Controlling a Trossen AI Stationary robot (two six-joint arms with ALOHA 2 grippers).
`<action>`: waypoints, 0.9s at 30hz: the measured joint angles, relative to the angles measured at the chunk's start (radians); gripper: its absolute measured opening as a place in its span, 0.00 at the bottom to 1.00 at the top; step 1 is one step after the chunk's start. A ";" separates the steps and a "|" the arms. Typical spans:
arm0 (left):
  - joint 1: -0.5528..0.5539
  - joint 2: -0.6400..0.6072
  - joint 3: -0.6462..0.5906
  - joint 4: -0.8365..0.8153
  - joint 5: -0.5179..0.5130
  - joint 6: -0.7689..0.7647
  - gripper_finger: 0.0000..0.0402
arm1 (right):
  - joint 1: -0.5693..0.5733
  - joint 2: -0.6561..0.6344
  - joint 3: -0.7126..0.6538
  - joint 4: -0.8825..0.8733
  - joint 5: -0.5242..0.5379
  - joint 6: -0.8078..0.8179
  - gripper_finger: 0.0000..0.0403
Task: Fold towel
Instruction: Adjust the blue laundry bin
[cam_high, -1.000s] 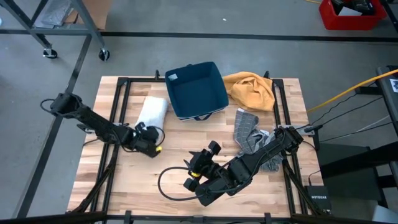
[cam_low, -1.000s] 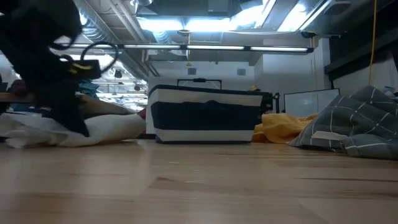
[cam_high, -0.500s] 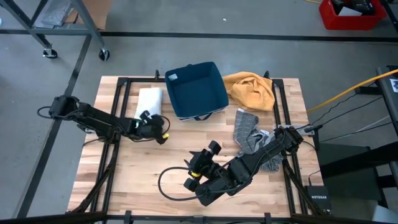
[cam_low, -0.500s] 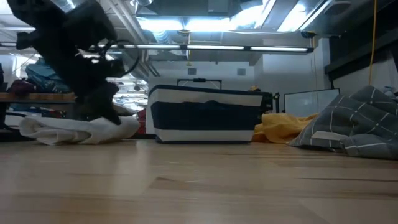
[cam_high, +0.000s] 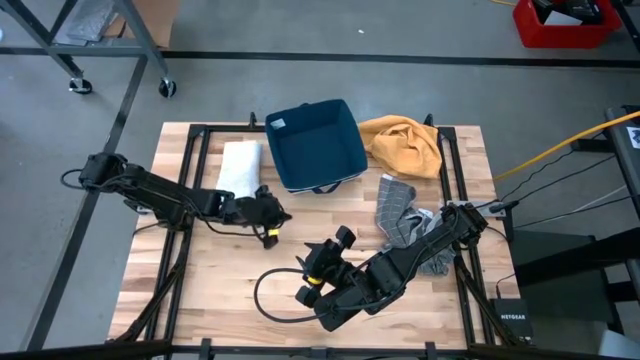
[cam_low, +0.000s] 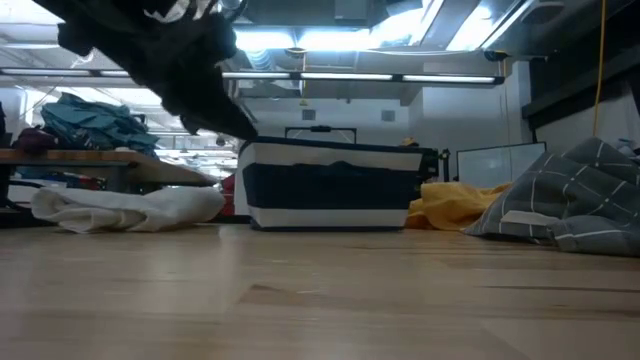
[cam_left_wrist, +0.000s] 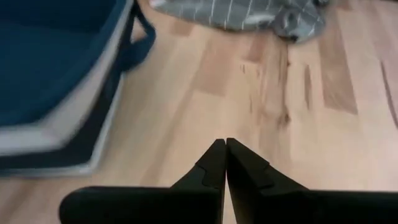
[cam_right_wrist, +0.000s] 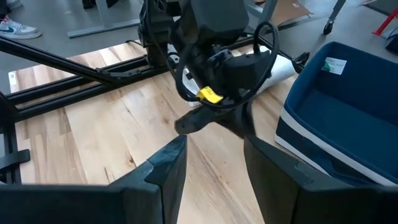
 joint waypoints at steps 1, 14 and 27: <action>0.006 0.000 0.000 0.014 -0.023 0.019 0.01 | 0.000 0.000 0.000 0.000 0.000 0.000 0.41; 0.175 0.000 0.000 0.031 -0.096 0.045 0.01 | 0.000 0.000 0.000 0.000 0.000 0.000 0.41; 0.203 0.001 0.001 -0.193 -0.201 -0.061 0.01 | 0.000 0.000 0.000 0.000 0.000 0.000 0.41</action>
